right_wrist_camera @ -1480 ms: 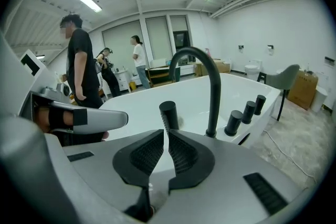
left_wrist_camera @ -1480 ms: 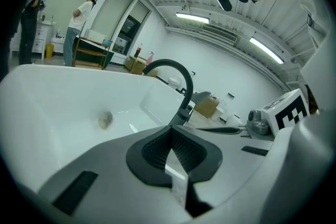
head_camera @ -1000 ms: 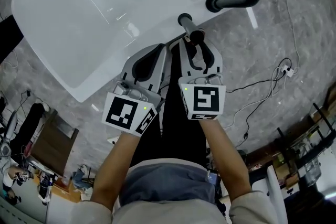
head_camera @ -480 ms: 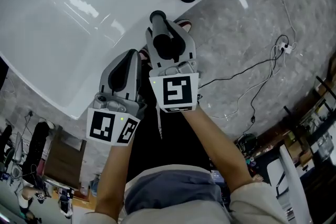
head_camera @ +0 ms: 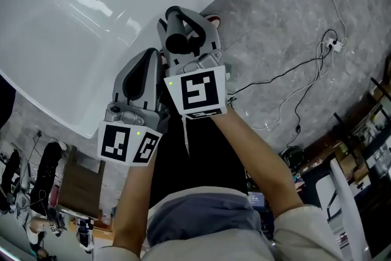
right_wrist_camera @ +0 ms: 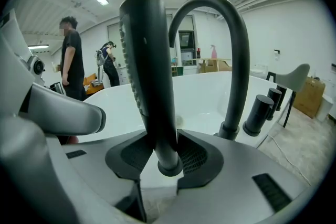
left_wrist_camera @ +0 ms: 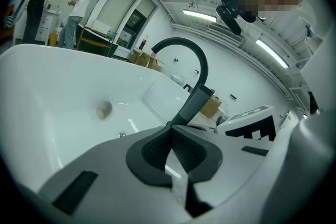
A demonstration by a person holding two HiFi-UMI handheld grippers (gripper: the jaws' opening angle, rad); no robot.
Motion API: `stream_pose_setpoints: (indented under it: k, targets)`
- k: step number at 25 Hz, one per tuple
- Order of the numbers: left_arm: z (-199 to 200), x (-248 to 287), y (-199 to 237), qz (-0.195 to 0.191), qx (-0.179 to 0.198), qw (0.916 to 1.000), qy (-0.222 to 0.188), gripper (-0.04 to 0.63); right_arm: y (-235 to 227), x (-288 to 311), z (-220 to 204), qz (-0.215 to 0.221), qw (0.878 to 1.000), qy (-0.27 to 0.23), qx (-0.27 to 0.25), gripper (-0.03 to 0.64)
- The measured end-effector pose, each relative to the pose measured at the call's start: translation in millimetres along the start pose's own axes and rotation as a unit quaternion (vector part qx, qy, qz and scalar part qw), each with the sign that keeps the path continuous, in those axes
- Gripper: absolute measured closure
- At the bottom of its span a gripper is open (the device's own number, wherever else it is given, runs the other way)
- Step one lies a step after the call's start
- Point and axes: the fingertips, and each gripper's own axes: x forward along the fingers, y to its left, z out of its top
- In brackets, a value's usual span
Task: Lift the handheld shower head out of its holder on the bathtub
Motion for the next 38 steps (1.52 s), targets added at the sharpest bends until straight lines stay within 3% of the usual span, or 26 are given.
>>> stream_pose_setpoints:
  k: [6,19,38]
  targets:
    - [0,0,5,0.01,-0.001,0.9999,0.004,0.591,-6,-1,-3,0.016,0.999,0.013,-0.033,0.469]
    - [18,-11,-2,0.007,0.002,0.9999,-0.014,0.591,-1,-19,11,0.027,0.998,0.015,-0.054,0.471]
    - [67,-37,-9,-0.006,0.0,0.9983,-0.058,0.591,15,-41,41,0.011,0.998,0.013,-0.054,0.471]
